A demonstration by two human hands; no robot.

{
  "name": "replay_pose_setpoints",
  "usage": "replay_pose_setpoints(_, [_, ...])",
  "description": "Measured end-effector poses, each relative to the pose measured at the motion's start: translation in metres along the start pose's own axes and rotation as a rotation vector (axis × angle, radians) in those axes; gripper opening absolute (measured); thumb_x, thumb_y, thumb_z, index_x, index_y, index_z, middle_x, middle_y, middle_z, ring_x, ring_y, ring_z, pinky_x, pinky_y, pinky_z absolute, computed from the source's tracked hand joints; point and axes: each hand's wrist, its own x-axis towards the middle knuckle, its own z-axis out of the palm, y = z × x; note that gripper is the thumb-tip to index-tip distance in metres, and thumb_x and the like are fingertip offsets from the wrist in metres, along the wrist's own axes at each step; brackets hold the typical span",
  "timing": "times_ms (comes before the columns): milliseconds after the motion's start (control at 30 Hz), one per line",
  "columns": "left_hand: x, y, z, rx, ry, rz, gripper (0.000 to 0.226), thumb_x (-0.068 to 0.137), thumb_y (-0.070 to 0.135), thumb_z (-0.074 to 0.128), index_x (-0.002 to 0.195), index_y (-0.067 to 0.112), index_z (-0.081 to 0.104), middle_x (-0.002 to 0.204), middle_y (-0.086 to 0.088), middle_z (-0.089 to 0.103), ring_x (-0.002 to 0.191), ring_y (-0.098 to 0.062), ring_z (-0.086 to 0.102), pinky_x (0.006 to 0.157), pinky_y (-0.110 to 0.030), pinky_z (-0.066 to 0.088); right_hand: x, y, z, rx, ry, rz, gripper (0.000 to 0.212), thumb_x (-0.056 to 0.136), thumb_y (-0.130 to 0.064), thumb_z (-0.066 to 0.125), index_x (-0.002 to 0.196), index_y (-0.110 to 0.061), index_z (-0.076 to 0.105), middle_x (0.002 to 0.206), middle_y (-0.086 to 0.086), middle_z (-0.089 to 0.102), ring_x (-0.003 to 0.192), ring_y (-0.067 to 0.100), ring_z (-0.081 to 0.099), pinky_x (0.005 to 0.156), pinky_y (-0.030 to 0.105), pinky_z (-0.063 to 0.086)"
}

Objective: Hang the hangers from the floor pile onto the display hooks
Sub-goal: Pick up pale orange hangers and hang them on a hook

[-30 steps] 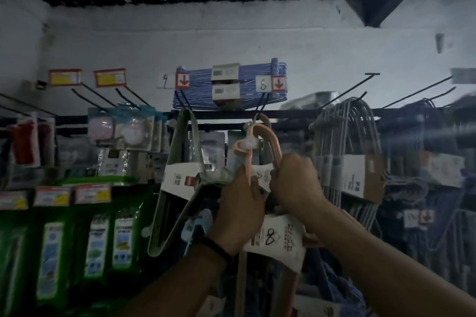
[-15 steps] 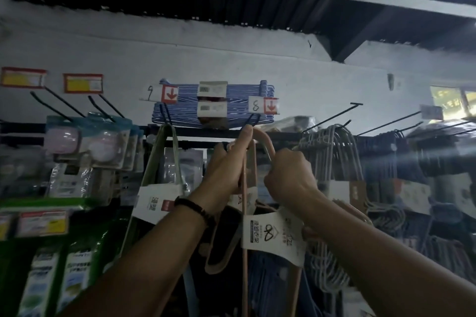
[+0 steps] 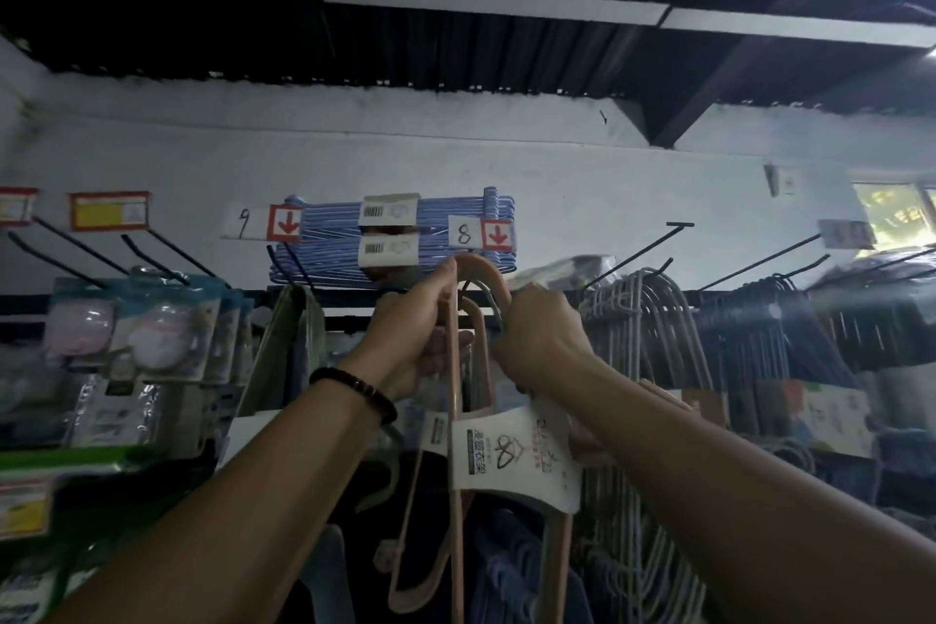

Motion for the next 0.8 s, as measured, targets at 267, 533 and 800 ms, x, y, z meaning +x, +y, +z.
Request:
replay_pose_setpoints(267, [0.007,0.005,-0.003,-0.009,-0.038,0.029,0.056,0.094,0.055,0.069,0.120,0.005,0.069,0.106,-0.024,0.077,0.094,-0.039,0.078,0.089,-0.056,0.060,0.009,0.005,-0.002,-0.025,0.054,-0.033,0.015,0.082,-0.011,0.073,0.094,-0.007,0.064,0.079,0.009,0.064,0.070,0.028,0.070,0.065,0.041,0.064])
replay_pose_setpoints(533, [0.015,0.029,-0.004,0.013,-0.045,0.117,0.064,0.088,0.060,0.073,0.116,0.003,0.069,0.115,-0.027,0.072,0.094,-0.040,0.078,0.091,-0.063,0.059,0.020,-0.008,-0.017,-0.033,0.100,-0.053,0.030,0.085,-0.011,0.074,0.076,-0.013,0.046,0.081,0.009,0.060,0.075,0.029,0.067,0.066,0.041,0.063])
replay_pose_setpoints(800, [0.029,-0.005,-0.003,0.030,-0.034,0.106,0.051,0.098,0.055,0.062,0.114,0.007,0.068,0.092,-0.014,0.073,0.087,-0.036,0.076,0.093,-0.051,0.061,0.037,0.007,0.030,-0.019,0.056,-0.014,0.020,0.091,-0.015,0.074,0.102,-0.002,0.063,0.076,0.009,0.056,0.065,0.020,0.063,0.063,0.034,0.062])
